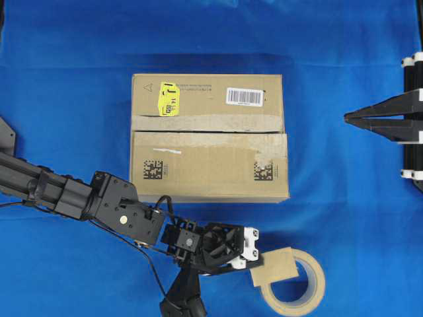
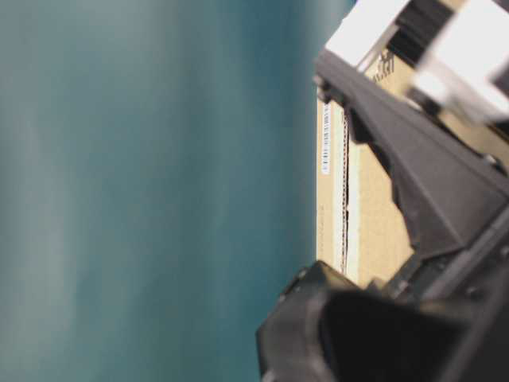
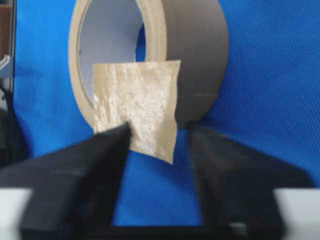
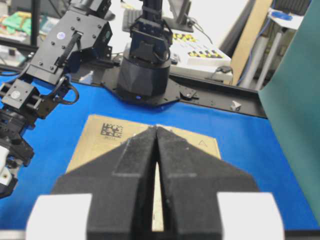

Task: Apply tape along the seams of the closed cardboard box to seal it securely.
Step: 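Pinch the loose tape strip end with the left gripper and peel it off, then carry the tape strip with the left gripper onto the box's center seam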

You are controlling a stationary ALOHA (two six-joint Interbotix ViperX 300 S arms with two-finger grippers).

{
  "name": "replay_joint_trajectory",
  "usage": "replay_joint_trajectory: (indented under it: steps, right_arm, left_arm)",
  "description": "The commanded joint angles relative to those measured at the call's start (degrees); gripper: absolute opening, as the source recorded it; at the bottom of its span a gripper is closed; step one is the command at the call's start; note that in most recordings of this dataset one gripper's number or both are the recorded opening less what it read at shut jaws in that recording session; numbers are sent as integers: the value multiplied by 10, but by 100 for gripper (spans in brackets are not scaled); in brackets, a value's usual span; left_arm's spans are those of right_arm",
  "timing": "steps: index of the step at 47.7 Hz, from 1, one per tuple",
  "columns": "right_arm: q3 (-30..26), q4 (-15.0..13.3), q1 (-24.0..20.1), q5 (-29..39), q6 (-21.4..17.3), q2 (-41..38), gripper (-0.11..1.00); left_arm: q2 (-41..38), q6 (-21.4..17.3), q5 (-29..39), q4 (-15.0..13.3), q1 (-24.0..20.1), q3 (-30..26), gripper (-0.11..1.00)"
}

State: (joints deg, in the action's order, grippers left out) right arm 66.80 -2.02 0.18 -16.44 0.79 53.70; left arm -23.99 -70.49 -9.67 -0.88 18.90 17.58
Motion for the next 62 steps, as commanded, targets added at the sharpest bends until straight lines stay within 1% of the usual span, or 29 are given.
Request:
replay_joint_trajectory:
  steps: [1, 5, 7, 21, 29, 38, 51, 57, 62]
  right_arm:
    - [-14, -2, 1, -1, 0, -4, 0]
    - [-14, -2, 1, 4, 0, -4, 0]
    - [-14, -2, 0, 6, -1, -4, 0]
    - [-14, -2, 0, 9, -4, -4, 0]
    - [-15, -2, 1, 8, -6, -4, 0]
    - [-15, -2, 1, 12, -10, -4, 0]
    - [-14, -2, 0, 15, -10, -11, 0]
    - [-14, -2, 1, 15, -11, -11, 0]
    - [-15, -1, 1, 14, -11, -11, 0]
  left_arm:
    - [12, 4, -2, -2, -3, -10, 26]
    - [14, 6, -1, -2, -3, -8, 6]
    - [14, 6, -2, -2, -3, -7, 1]
    - [25, 4, 10, -2, 1, -6, 0]
    - [69, 3, 36, -2, 2, -9, 0]
    - [132, 0, 43, -1, 2, -5, 0]
    - [163, 0, 52, 0, -7, -5, 0]
    - [171, 0, 52, -1, -13, 7, 0]
    - [194, 0, 52, 0, -27, 29, 0]
